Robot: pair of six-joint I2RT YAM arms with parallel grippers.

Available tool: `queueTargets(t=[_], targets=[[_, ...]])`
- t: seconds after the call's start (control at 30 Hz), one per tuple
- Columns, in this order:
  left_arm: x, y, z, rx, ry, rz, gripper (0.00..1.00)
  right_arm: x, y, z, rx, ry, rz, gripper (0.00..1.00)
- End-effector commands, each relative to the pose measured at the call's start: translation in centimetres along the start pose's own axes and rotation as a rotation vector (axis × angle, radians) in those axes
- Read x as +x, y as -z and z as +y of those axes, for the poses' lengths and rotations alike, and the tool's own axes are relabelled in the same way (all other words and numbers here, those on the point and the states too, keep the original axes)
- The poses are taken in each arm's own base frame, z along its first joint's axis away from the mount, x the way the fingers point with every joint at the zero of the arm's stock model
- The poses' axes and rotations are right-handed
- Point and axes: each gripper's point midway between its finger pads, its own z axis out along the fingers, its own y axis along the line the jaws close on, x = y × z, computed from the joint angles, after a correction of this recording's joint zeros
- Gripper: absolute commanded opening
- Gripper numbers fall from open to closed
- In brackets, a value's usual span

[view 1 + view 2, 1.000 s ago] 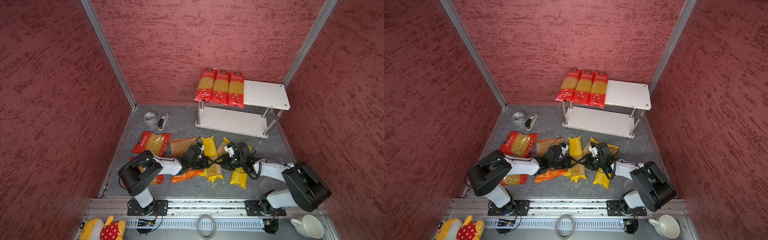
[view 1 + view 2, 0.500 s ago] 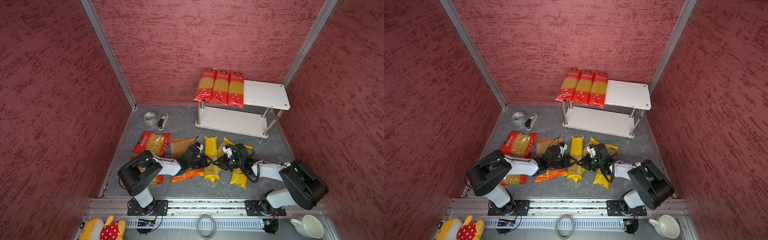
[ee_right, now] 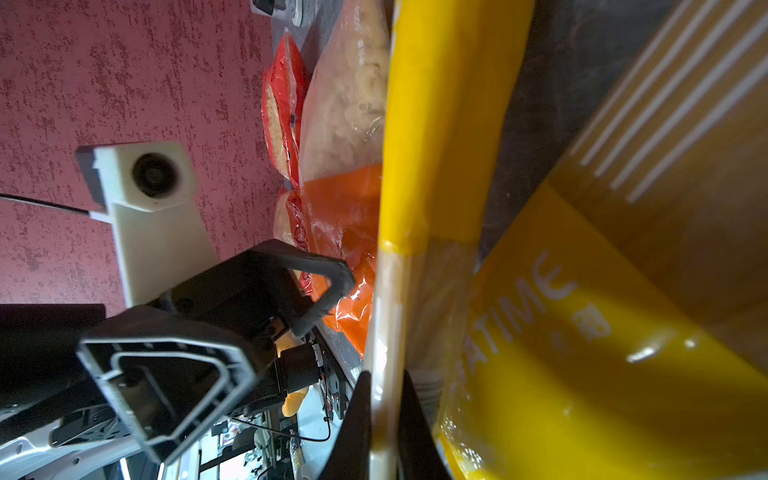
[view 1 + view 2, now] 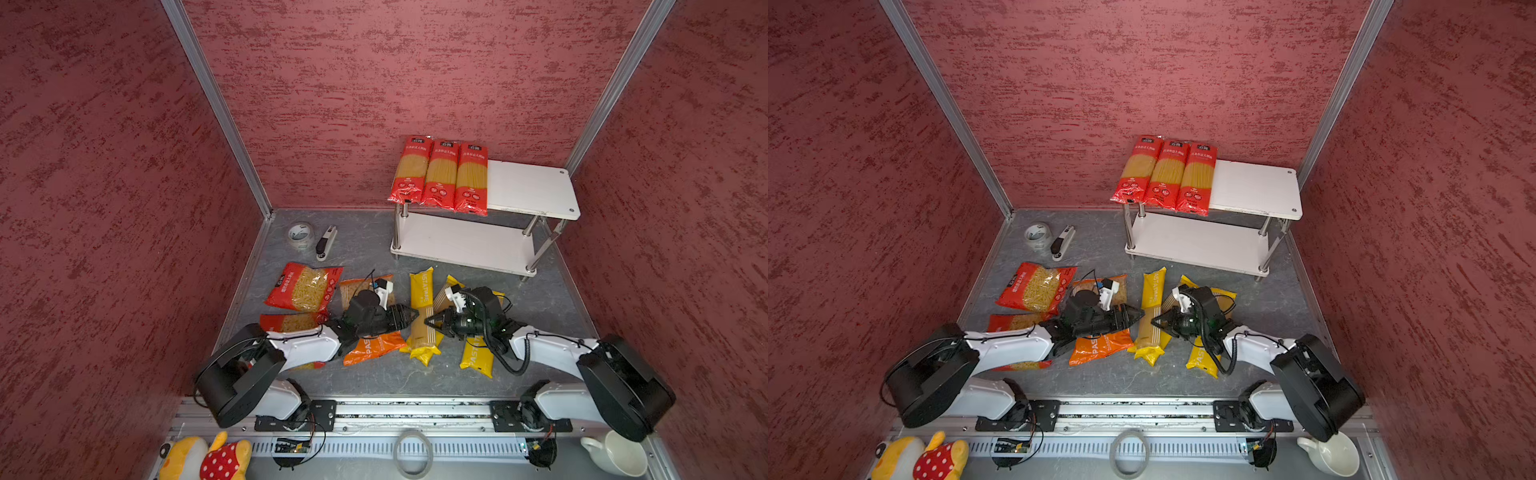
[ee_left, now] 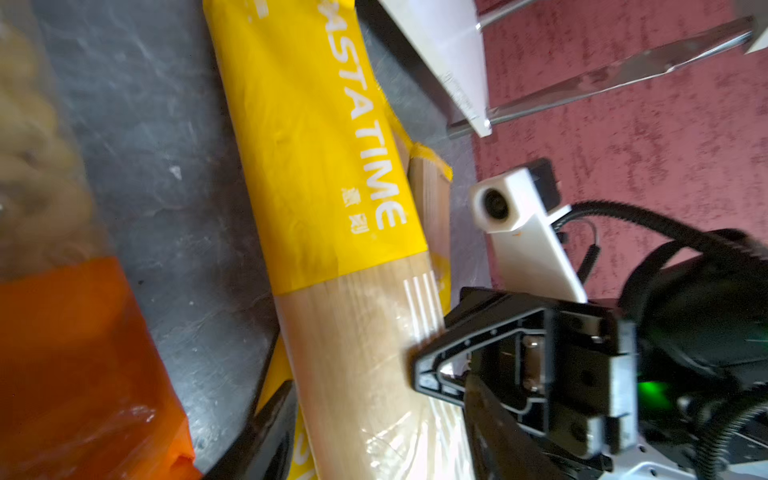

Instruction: Place and organize the pasta boxes and bags onto the shelf

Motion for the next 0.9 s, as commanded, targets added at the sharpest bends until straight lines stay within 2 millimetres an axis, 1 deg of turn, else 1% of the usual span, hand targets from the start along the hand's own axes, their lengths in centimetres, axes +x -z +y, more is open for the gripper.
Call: queueTargets(t=[0.0,0.13,0.27,0.3,0.33,0.43,0.53,0.73,0.87], targets=[[-1.2,1.6,-0.6,0.010,-0.038,-0.047,0.66,-2.0,1.3,5.0,-0.135,0.198,-0.110,0.00],[-2.6,3.3,-0.9,0.022,-0.068,-0.103,0.70,-1.8,2.2,7.2,-0.194,0.277,-0.130,0.00],[-4.0,5.1,-1.4,0.084,-0.070,-0.176,0.75,-1.1,3.3,10.5,-0.277,0.396,-0.147,0.00],[-4.6,5.7,-2.3,0.122,-0.086,-0.209,0.76,-0.8,3.6,11.6,-0.306,0.432,-0.154,0.00],[-4.9,6.1,-2.6,0.138,-0.094,-0.223,0.78,-0.5,3.9,12.6,-0.334,0.467,-0.158,0.00],[-5.3,6.8,-4.4,0.194,-0.138,-0.235,0.83,0.5,4.5,15.3,-0.410,0.565,-0.154,0.00],[-5.8,7.4,-6.0,0.247,-0.173,-0.246,0.85,1.3,5.2,17.8,-0.487,0.655,-0.160,0.00],[-7.2,8.5,-8.0,0.299,-0.219,-0.268,0.85,1.5,7.3,22.4,-0.626,0.741,-0.198,0.00],[-8.0,9.0,-9.9,0.337,-0.266,-0.276,0.83,1.7,7.9,24.2,-0.665,0.765,-0.186,0.00]])
